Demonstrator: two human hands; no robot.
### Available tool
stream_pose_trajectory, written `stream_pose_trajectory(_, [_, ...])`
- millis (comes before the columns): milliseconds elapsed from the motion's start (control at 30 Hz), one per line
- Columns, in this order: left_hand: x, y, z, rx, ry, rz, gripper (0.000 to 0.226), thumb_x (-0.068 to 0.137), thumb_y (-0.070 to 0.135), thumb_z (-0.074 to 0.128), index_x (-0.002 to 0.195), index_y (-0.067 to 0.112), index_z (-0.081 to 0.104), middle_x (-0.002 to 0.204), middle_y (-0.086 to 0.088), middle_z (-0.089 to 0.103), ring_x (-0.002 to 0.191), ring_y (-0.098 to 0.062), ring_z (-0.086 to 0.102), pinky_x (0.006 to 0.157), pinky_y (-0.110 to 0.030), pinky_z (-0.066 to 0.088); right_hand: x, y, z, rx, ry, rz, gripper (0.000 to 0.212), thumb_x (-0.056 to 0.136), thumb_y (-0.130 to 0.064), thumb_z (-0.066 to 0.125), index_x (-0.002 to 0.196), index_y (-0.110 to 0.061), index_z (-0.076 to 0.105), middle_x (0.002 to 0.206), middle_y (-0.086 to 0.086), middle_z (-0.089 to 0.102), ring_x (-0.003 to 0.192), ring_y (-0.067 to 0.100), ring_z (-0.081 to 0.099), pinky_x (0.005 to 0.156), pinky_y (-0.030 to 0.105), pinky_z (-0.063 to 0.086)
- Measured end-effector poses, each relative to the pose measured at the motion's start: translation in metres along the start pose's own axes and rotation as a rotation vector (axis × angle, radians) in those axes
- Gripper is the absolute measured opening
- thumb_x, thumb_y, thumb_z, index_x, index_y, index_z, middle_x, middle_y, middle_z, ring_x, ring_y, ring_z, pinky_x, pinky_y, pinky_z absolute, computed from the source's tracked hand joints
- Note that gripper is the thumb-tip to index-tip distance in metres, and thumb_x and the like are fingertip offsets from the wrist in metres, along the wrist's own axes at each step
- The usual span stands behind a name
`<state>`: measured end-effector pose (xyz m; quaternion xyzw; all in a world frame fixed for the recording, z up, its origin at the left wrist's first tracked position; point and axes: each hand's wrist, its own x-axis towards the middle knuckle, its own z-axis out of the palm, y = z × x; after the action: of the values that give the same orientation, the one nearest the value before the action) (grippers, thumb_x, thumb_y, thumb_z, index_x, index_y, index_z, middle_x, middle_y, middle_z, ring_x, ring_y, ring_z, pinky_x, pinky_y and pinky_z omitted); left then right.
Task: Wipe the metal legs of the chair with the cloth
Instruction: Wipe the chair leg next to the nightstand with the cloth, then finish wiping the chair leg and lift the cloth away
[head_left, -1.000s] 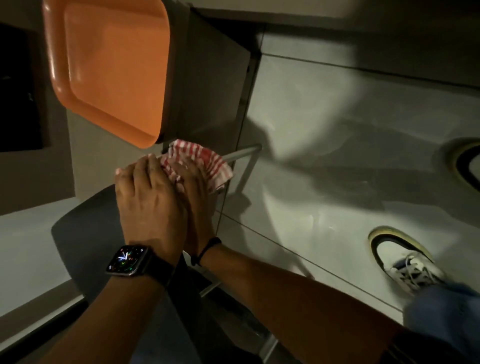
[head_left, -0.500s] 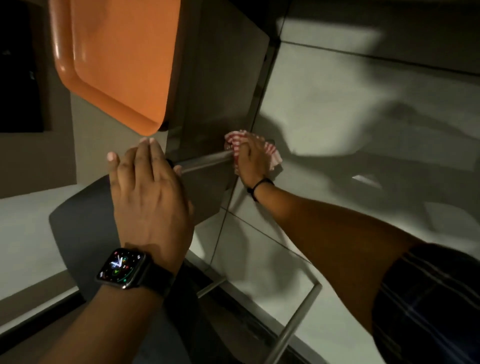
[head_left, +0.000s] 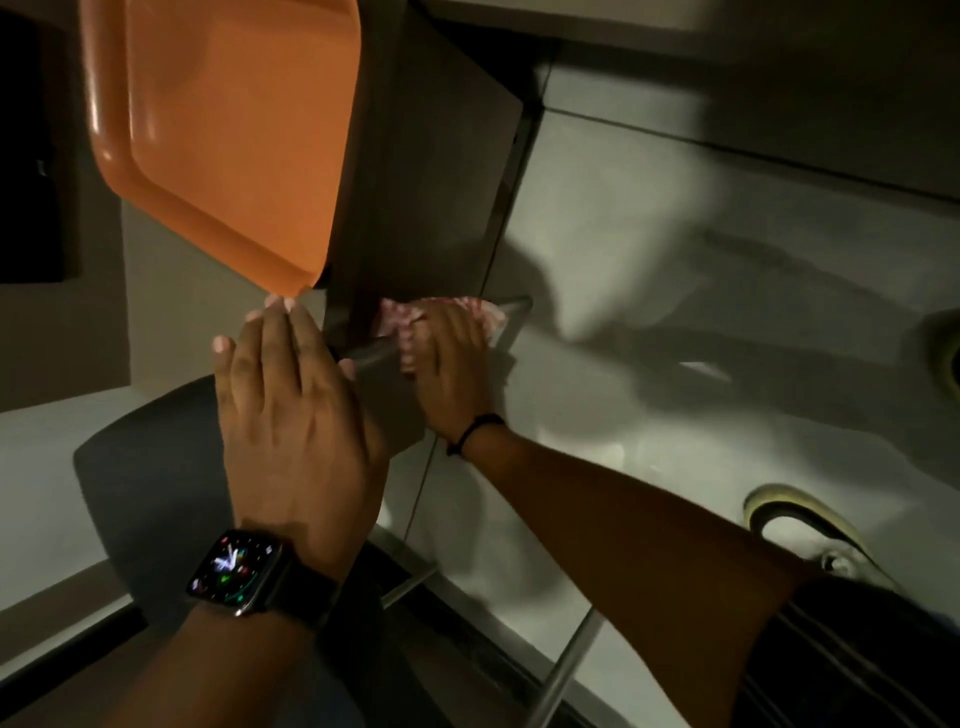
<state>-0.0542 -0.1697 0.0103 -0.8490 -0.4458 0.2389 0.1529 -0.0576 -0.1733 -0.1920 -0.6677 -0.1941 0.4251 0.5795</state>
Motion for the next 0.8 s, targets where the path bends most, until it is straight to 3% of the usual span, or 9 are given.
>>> stream_pose_trajectory(100, [-0.001, -0.001, 0.006, -0.028, 0.044, -0.011, 0.058, 0.106, 0.024, 0.032, 0.155, -0.008, 0.031, 0.162, -0.03, 0.036, 0.153, -0.044, 0.029, 0.132, -0.052, 0.005, 0.041, 0.048, -0.006, -0.057, -0.04, 0.203, 0.03, 0.113, -0.011, 0.044, 0.121, -0.003, 0.072, 0.126, 0.019, 0.07, 0.124, 0.037, 0.061, 0.117, 0.05, 0.043])
stream_pose_trajectory(200, [0.0, -0.002, 0.01, -0.047, 0.073, -0.014, 0.058, 0.105, 0.023, 0.034, 0.154, -0.008, 0.033, 0.161, -0.031, 0.037, 0.153, -0.045, 0.03, 0.131, -0.049, 0.001, 0.07, 0.082, -0.012, -0.02, -0.084, 0.332, 0.036, 0.114, -0.007, 0.039, 0.124, -0.003, 0.074, 0.131, 0.019, 0.072, 0.13, 0.034, 0.064, 0.119, 0.046, 0.045])
stream_pose_trajectory(300, [0.001, -0.001, 0.012, -0.051, 0.071, -0.042, 0.058, 0.105, 0.022, 0.034, 0.154, -0.009, 0.033, 0.161, -0.03, 0.038, 0.154, -0.044, 0.029, 0.132, -0.051, 0.002, 0.084, 0.088, -0.014, 0.105, -0.092, 0.405, 0.042, 0.112, -0.01, 0.036, 0.111, -0.005, 0.077, 0.113, 0.019, 0.079, 0.114, 0.035, 0.075, 0.107, 0.046, 0.059])
stream_pose_trajectory(433, [0.001, 0.001, 0.011, -0.042, 0.062, -0.045, 0.057, 0.106, 0.021, 0.034, 0.155, -0.008, 0.032, 0.161, -0.03, 0.038, 0.153, -0.044, 0.03, 0.131, -0.058, 0.009, 0.058, 0.046, -0.015, 0.247, 0.033, 0.347, 0.042, 0.107, -0.016, 0.036, 0.098, -0.023, 0.076, 0.093, -0.014, 0.08, 0.093, 0.004, 0.074, 0.099, 0.021, 0.055])
stream_pose_trajectory(533, [0.001, 0.002, 0.01, -0.044, 0.056, -0.05, 0.057, 0.105, 0.021, 0.034, 0.155, -0.008, 0.032, 0.159, -0.03, 0.04, 0.152, -0.044, 0.032, 0.13, -0.059, 0.01, 0.024, 0.003, -0.01, 0.268, 0.076, 0.251, 0.044, 0.109, -0.02, 0.034, 0.114, 0.006, 0.07, 0.113, 0.021, 0.074, 0.108, 0.031, 0.068, 0.102, 0.034, 0.051])
stream_pose_trajectory(567, [0.001, 0.001, 0.008, -0.062, 0.043, -0.053, 0.057, 0.105, 0.021, 0.033, 0.155, -0.007, 0.032, 0.159, -0.03, 0.041, 0.151, -0.044, 0.032, 0.131, -0.059, 0.01, 0.014, -0.014, -0.011, 0.311, 0.074, 0.249, 0.043, 0.112, -0.02, 0.034, 0.117, 0.007, 0.068, 0.115, 0.025, 0.073, 0.109, 0.031, 0.068, 0.103, 0.034, 0.052])
stream_pose_trajectory(633, [0.003, 0.0, 0.0, -0.145, 0.001, -0.066, 0.06, 0.104, 0.025, 0.027, 0.154, -0.007, 0.034, 0.157, -0.029, 0.044, 0.15, -0.044, 0.035, 0.131, -0.056, 0.009, -0.002, -0.049, -0.021, 0.489, 0.086, 0.289, 0.044, 0.117, -0.014, 0.031, 0.115, 0.008, 0.068, 0.114, 0.025, 0.077, 0.106, 0.024, 0.074, 0.105, 0.032, 0.057])
stream_pose_trajectory(700, [0.005, -0.001, -0.008, -0.28, -0.053, -0.095, 0.059, 0.103, 0.022, 0.027, 0.152, -0.007, 0.039, 0.154, -0.028, 0.048, 0.147, -0.043, 0.039, 0.131, -0.054, 0.01, -0.011, -0.076, -0.039, 0.593, 0.143, 0.337, 0.049, 0.118, -0.012, 0.024, 0.116, 0.011, 0.067, 0.111, 0.029, 0.079, 0.104, 0.034, 0.078, 0.107, 0.042, 0.061])
stream_pose_trajectory(800, [0.011, -0.005, -0.032, -0.587, -0.124, -0.17, 0.046, 0.106, 0.014, 0.037, 0.148, -0.002, 0.047, 0.145, -0.022, 0.057, 0.14, -0.039, 0.047, 0.129, -0.055, 0.014, -0.011, -0.13, -0.077, 0.401, 0.149, 0.35, 0.048, 0.115, -0.031, 0.031, 0.12, 0.0, 0.067, 0.12, 0.022, 0.078, 0.117, 0.036, 0.074, 0.112, 0.053, 0.055])
